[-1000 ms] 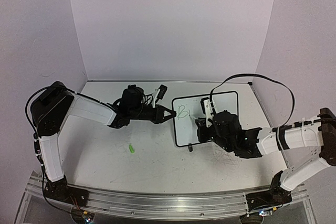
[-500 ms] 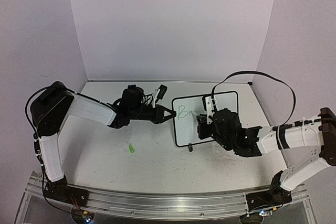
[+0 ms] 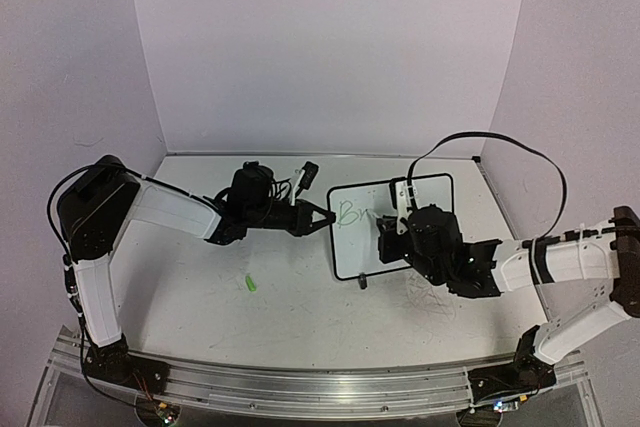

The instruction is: Write a sentence on the whiteboard

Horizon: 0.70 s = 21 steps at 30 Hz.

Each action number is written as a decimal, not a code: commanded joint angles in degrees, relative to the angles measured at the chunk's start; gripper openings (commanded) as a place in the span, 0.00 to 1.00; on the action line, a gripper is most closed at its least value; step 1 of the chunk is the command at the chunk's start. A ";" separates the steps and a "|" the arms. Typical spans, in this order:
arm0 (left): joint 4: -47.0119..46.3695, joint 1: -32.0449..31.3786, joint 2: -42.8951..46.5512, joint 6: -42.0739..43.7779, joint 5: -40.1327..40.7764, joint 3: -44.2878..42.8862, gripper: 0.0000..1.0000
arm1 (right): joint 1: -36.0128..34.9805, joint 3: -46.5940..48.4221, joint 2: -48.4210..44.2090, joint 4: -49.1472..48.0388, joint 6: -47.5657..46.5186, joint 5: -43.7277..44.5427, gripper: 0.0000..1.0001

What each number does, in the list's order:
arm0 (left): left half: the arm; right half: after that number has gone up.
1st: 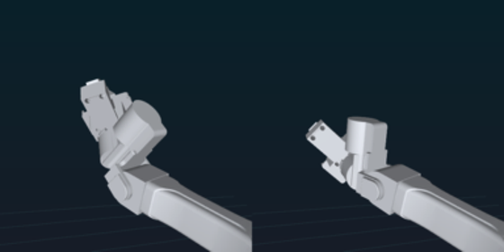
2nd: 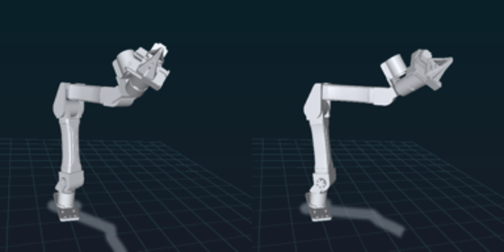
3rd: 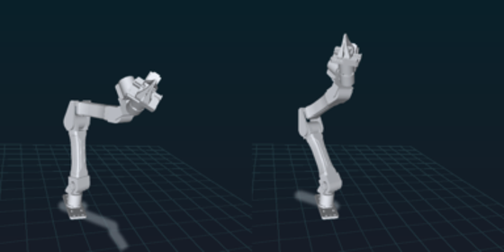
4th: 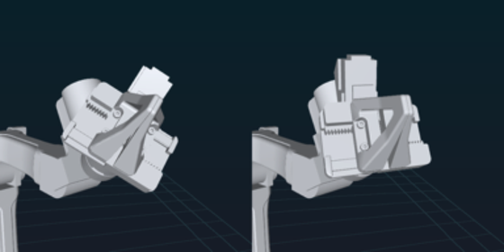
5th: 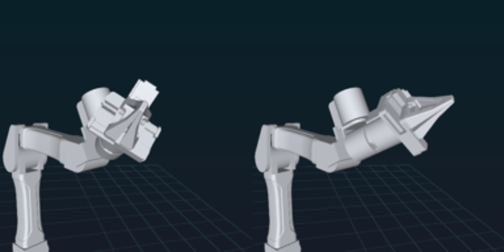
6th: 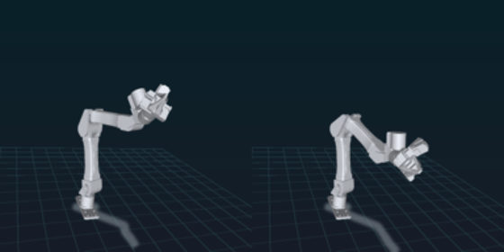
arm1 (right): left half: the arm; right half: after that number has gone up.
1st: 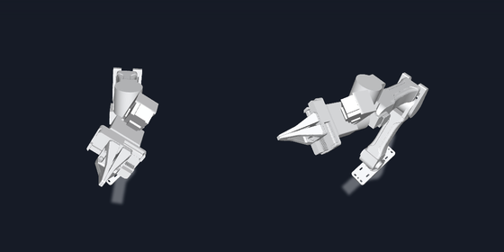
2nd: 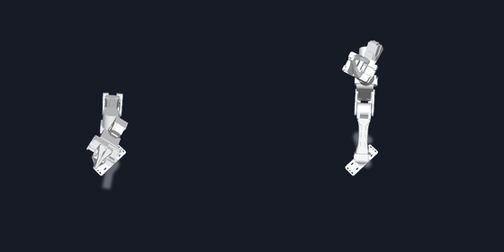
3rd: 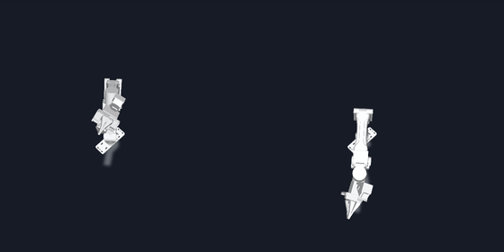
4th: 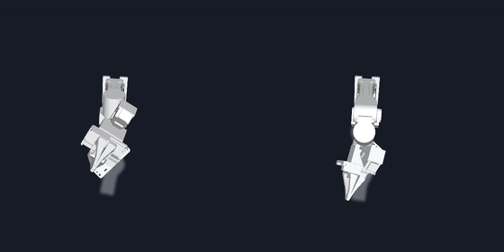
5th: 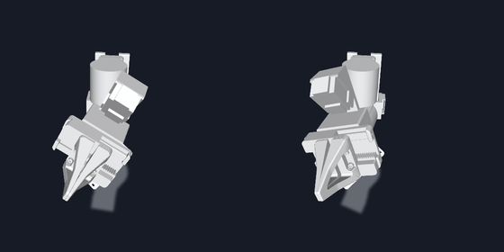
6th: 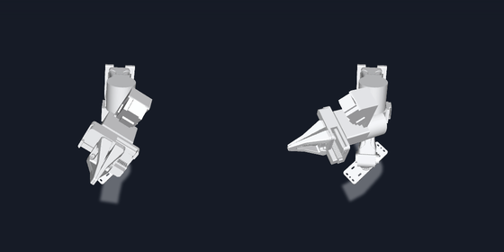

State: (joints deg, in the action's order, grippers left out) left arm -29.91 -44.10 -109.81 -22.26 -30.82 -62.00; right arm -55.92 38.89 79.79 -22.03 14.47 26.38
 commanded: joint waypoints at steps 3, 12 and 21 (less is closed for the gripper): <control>1.44 0.06 2.58 0.90 1.03 0.71 0.00 | 2.37 0.60 -5.80 -2.21 -0.17 -4.76 0.00; 1.44 0.09 2.62 0.85 0.90 0.72 0.00 | 2.48 2.14 -2.45 -2.53 -2.66 -5.24 0.00; 1.44 0.11 2.59 1.08 1.00 0.61 0.00 | 2.48 2.68 -0.09 -0.78 -1.23 -0.48 0.00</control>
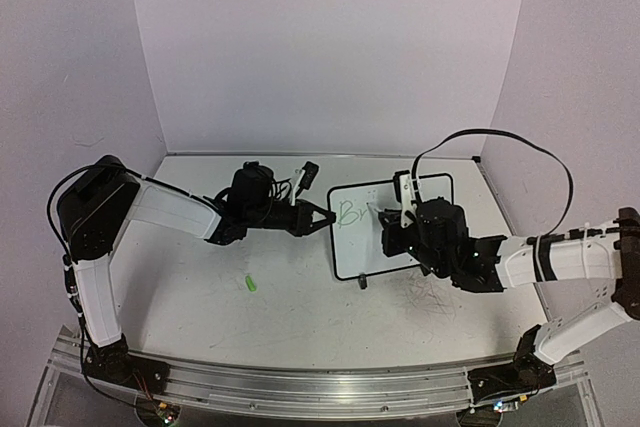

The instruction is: Write a sentence on the whiteboard

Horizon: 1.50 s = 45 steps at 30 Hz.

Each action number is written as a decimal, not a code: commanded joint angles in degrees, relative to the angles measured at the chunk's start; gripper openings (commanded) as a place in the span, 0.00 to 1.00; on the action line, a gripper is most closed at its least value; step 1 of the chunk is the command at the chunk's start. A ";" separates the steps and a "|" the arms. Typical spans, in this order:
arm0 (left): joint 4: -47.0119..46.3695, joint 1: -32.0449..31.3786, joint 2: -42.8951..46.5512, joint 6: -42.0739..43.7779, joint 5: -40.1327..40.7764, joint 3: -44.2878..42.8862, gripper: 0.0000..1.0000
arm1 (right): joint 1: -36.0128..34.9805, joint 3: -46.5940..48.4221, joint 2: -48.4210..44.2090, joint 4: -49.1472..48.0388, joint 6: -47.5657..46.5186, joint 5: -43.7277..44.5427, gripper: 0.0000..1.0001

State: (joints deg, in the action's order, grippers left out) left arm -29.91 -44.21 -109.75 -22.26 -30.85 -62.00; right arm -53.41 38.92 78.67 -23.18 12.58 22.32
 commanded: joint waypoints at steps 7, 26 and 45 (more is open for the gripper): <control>1.43 0.17 2.53 1.26 1.11 0.54 0.00 | -0.01 1.78 0.10 3.16 2.25 4.86 0.00; 1.46 0.17 2.14 0.82 0.94 -0.26 0.00 | -0.12 -0.01 -2.82 2.44 1.88 -0.16 0.00; 1.44 0.17 2.15 1.03 0.74 -0.23 0.00 | -0.12 1.32 0.44 2.58 2.13 2.35 0.00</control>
State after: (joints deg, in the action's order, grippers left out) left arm -29.87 -44.21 -109.75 -22.26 -30.87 -62.00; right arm -53.67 39.20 78.20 -20.09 13.89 22.90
